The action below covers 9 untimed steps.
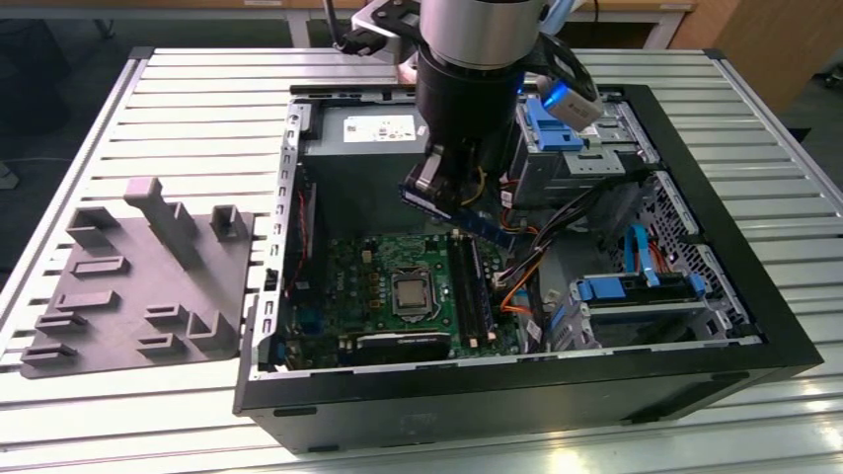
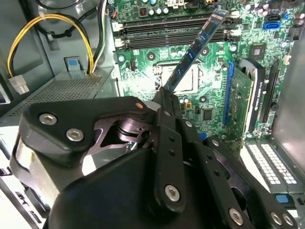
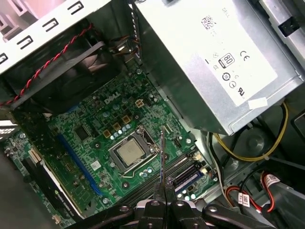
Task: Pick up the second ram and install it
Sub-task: 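Insert the second ram into the second slot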
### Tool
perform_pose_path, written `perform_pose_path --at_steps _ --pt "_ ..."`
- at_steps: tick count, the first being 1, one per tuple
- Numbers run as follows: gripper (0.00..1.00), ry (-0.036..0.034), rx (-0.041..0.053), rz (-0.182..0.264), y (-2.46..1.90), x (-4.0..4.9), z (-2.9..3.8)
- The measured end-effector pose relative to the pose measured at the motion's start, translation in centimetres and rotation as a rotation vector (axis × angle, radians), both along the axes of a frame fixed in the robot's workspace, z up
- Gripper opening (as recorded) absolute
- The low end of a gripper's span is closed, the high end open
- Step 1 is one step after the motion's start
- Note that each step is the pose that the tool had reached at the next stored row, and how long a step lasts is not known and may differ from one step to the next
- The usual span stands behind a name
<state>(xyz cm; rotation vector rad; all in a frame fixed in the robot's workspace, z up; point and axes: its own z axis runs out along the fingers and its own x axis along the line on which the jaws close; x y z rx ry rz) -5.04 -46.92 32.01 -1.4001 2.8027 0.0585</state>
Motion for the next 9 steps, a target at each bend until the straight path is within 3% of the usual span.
perform_pose_path --at_steps 9 --pt "0.12 0.0 0.0 -0.043 0.0 0.0 0.0"
